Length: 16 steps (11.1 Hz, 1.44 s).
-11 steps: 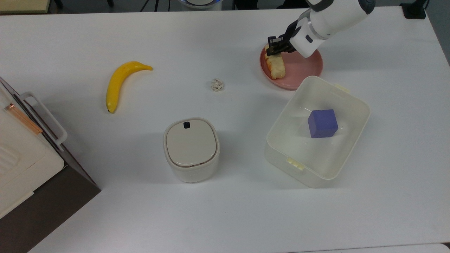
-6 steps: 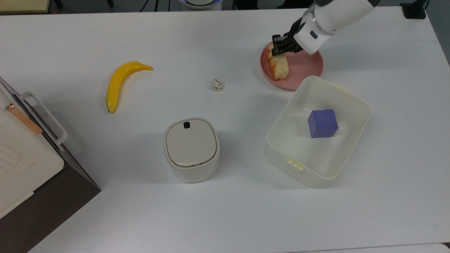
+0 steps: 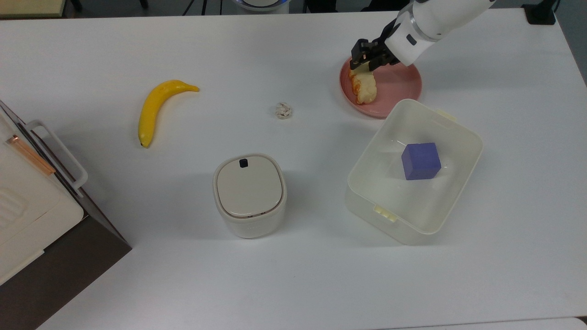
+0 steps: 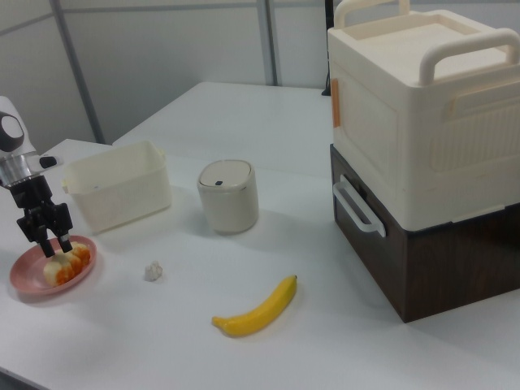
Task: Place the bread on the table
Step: 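Lower the gripper and close it on the bread slice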
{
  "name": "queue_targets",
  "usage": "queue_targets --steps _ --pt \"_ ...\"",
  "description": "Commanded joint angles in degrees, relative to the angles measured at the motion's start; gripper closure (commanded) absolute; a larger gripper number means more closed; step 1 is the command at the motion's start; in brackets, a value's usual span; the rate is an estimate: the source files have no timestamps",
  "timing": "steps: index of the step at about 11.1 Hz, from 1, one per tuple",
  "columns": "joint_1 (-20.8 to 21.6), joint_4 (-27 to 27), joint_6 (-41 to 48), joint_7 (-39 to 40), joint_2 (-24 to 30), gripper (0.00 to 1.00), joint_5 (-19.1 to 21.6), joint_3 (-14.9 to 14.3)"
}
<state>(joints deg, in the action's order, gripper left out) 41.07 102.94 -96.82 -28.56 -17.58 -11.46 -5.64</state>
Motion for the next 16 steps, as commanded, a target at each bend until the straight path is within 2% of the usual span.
queue_targets --steps 1,4,5,7,8,9,10,14,16 --pt "1.21 1.39 -1.35 -1.76 -1.22 0.00 0.48 1.68" --pt "1.12 2.87 -3.09 -1.76 -1.67 0.00 0.39 2.04" --pt "0.86 3.58 -4.24 -1.59 -1.75 0.13 0.21 2.04" --pt "0.60 3.41 -4.16 -1.67 -1.93 0.65 0.21 2.04" --pt "0.51 3.15 -4.25 -1.85 -1.93 0.77 0.30 2.04" --pt "0.33 2.88 -4.25 -1.93 -1.84 0.97 0.30 2.04" --pt "0.16 2.71 -4.16 -2.11 -1.58 1.00 0.56 2.04" --pt "-1.60 1.56 -3.29 -3.34 2.62 1.00 0.65 1.95" --pt "-4.57 1.21 -1.97 -2.38 5.61 1.00 0.74 2.04"
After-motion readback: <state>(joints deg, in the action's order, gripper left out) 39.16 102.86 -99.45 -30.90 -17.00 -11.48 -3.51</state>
